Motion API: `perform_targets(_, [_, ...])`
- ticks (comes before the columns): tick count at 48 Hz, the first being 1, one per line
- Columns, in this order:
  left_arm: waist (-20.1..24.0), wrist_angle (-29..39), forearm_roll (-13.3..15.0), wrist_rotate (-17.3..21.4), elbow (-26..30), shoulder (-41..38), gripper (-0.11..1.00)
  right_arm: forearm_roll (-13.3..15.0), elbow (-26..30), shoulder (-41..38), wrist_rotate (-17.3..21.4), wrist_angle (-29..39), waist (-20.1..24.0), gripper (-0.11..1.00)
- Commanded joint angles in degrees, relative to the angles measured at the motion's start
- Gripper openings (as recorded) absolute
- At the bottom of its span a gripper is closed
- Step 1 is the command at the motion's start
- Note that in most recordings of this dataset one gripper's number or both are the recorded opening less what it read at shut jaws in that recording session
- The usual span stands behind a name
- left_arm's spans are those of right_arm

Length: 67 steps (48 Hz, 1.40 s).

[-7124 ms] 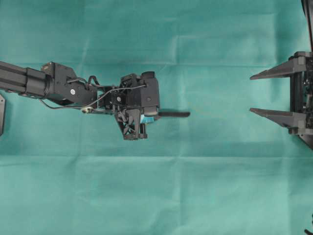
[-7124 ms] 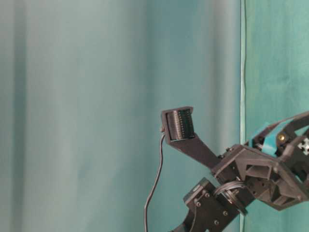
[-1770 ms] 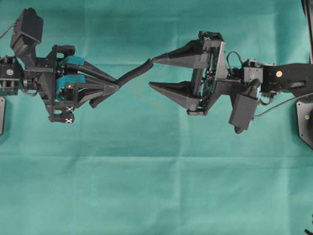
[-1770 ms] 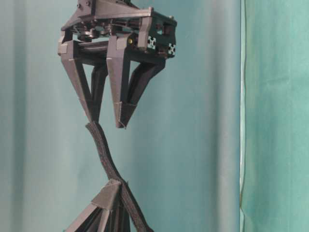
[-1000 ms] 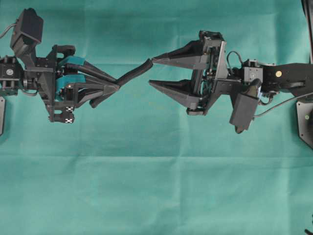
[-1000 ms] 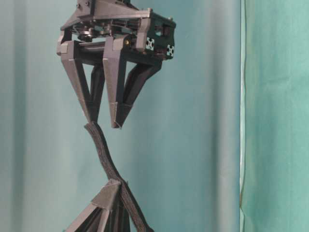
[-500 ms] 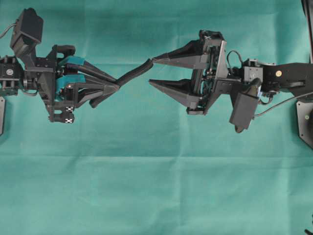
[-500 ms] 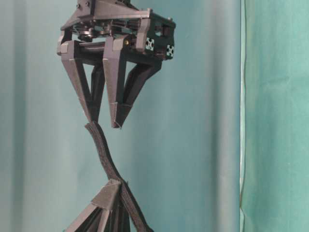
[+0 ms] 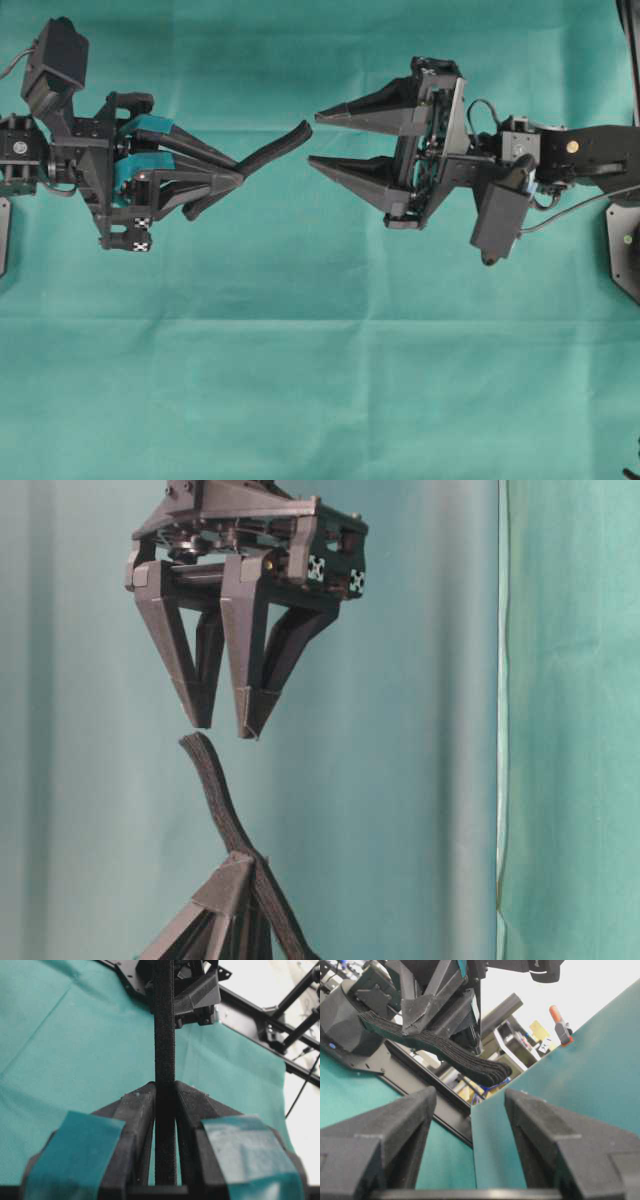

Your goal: Peel off the Velcro with your right arm.

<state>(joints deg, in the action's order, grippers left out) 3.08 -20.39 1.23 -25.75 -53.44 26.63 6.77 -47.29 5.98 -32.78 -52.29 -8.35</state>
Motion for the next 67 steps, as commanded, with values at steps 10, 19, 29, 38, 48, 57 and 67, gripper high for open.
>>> perform_targets(10, [0.09,-0.53,0.09,0.09,0.53,0.62,0.10,0.09,0.97,1.41,0.09,-0.62,-0.18,0.19])
perform_targets(19, [0.62,-0.53,0.09,0.09,0.44,0.62,0.10,0.09,0.79,1.41,0.09,-0.62,-0.09,0.19])
perform_targets(29, [0.70,-0.53,0.09,0.09,0.44,0.62,0.10,0.18,1.23,0.88,0.09,-0.62,0.00,0.19])
perform_targets(38, [0.70,-0.53,0.09,0.09,0.35,0.62,0.10,0.18,1.85,0.62,0.09,-0.62,0.00,0.19])
perform_targets(48, [0.70,-0.53,0.09,0.09,0.18,0.62,0.10,0.79,1.85,0.26,0.18,-0.62,0.09,0.19])
perform_targets(57, [0.79,-0.53,0.09,0.09,0.18,0.62,0.10,0.88,1.67,0.09,0.26,-0.53,0.18,0.19])
perform_targets(67, [0.88,-0.53,0.09,0.09,0.26,0.62,0.10,0.88,1.58,-0.35,0.35,-0.62,0.18,0.19])
